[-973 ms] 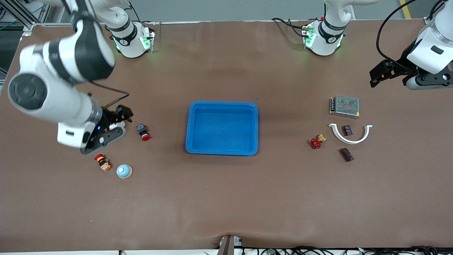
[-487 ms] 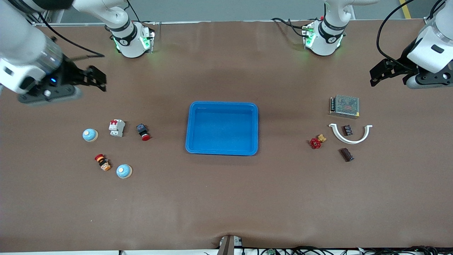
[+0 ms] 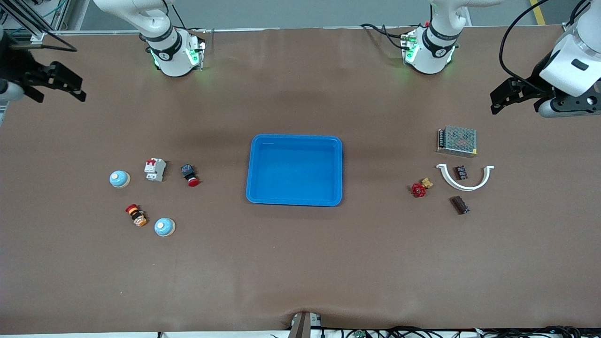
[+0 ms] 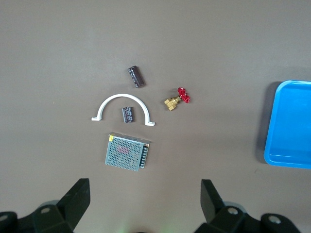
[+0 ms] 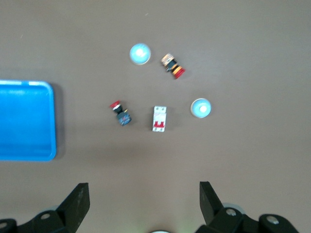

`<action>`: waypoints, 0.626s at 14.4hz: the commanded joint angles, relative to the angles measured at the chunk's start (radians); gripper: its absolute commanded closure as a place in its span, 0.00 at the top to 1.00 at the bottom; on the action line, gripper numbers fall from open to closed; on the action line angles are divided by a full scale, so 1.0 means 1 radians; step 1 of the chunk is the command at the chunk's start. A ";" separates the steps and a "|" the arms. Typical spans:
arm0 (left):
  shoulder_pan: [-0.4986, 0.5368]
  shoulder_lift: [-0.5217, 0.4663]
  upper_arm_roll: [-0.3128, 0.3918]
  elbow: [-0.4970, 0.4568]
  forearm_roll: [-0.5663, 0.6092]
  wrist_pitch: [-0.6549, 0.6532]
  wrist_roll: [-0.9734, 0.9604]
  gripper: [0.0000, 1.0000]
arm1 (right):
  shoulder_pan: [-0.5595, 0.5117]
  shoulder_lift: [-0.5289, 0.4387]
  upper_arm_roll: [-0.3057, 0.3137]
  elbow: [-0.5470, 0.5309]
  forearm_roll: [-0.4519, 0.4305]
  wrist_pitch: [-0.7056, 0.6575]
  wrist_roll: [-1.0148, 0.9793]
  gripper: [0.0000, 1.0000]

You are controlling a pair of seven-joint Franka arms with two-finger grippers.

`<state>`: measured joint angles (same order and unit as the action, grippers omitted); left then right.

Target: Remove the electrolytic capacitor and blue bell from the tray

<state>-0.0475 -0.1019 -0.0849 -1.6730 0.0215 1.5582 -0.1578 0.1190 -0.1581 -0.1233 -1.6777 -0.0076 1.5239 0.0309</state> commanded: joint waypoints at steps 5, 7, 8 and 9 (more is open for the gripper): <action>0.006 -0.005 -0.004 0.016 0.001 -0.020 0.024 1.00 | -0.130 0.083 0.017 0.105 0.003 0.065 0.003 1.00; 0.006 -0.002 -0.001 0.025 0.001 -0.020 0.024 1.00 | -0.121 0.129 0.022 0.116 -0.005 0.085 0.000 1.00; 0.006 -0.002 0.001 0.033 0.001 -0.020 0.024 1.00 | -0.119 0.156 0.022 0.148 0.001 0.103 0.010 1.00; 0.008 -0.001 0.002 0.039 0.001 -0.024 0.023 1.00 | -0.119 0.181 0.022 0.174 0.003 0.104 0.012 1.00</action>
<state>-0.0469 -0.1019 -0.0839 -1.6612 0.0215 1.5576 -0.1570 0.0068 -0.0510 -0.1112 -1.5888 -0.0072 1.6335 0.0312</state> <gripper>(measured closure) 0.000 0.000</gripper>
